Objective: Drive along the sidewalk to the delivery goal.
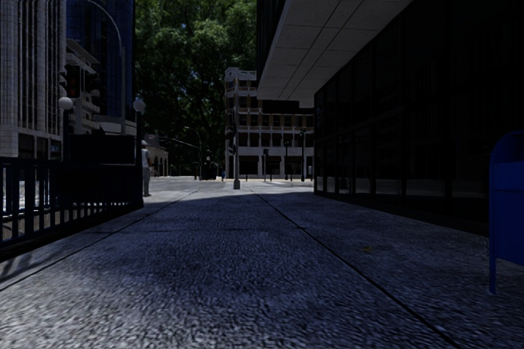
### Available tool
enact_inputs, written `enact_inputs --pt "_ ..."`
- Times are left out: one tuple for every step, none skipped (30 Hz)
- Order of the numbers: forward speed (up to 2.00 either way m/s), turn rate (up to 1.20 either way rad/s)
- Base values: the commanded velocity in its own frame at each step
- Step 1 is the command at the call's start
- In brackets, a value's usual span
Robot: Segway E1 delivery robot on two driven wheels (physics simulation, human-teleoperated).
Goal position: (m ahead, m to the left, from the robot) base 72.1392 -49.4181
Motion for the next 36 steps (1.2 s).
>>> enact_inputs --pt "2.0 0.0" --pt "2.0 0.0" --pt "2.0 0.0" --pt "2.0 0.0" --pt "2.0 0.0" --pt "2.0 0.0" --pt "2.0 0.0" --pt "2.0 0.0" --pt "2.0 0.0" --pt "2.0 0.0" --pt "2.0 -0.16" --pt "2.0 -0.27" --pt "2.0 -0.27" --pt "2.0 -0.31" --pt "2.0 -0.31" --pt "2.0 -0.2" --pt "2.0 0.0" --pt "2.0 0.0" --pt "2.0 0.0" --pt "2.0 0.0" --pt "2.0 0.0" --pt "2.0 0.0" --pt "2.0 0.0" --pt "2.0 0.0" --pt "2.0 0.0" --pt "2.0 0.0" --pt "2.0 0.0" --pt "2.0 0.0" --pt "2.0 0.0" --pt "2.0 0.0" --pt "2.0 0.0" --pt "2.0 0.0" --pt "2.0 0.0" --pt "2.0 0.0" --pt "2.0 0.0" --pt "2.0 0.0"
